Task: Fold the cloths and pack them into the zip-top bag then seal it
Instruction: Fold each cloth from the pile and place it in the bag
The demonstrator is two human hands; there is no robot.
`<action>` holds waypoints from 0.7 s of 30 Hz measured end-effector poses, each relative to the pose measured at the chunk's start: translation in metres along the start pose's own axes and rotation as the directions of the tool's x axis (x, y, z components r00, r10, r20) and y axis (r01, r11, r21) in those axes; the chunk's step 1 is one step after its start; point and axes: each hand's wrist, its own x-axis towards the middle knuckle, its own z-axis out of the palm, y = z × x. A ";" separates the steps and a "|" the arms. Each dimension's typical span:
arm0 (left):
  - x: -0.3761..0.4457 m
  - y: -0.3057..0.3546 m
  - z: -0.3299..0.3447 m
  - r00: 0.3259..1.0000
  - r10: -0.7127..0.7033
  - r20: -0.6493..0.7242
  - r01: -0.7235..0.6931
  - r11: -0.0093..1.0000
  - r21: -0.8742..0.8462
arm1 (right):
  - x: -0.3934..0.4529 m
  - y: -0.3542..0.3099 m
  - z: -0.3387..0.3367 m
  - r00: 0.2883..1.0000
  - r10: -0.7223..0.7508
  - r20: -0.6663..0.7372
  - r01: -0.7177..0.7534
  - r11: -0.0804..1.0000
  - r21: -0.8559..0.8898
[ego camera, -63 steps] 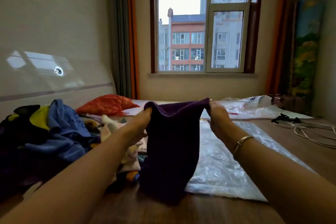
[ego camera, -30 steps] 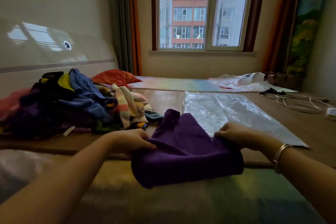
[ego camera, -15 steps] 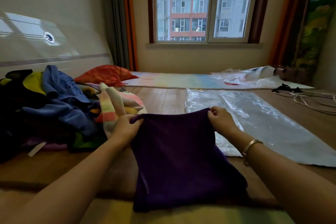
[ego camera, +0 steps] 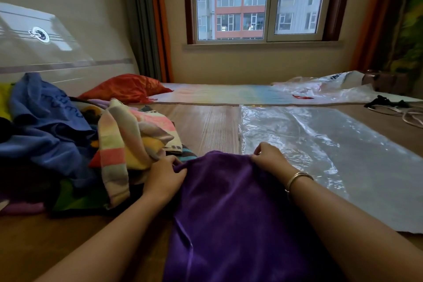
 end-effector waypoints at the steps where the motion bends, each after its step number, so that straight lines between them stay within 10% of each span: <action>1: 0.001 0.001 0.000 1.000 -0.002 0.014 0.002 1.000 0.009 | -0.001 -0.004 0.000 0.999 0.026 0.047 -0.027 0.999 0.019; 13: -0.017 0.027 -0.027 0.976 -0.002 0.218 0.012 0.999 -0.044 | -0.050 -0.025 -0.056 0.973 -0.156 0.172 0.024 0.803 0.595; 21: -0.041 0.099 -0.066 0.909 0.307 0.283 -0.240 0.938 -0.249 | -0.122 -0.054 -0.144 0.873 -0.459 0.163 0.303 0.773 0.557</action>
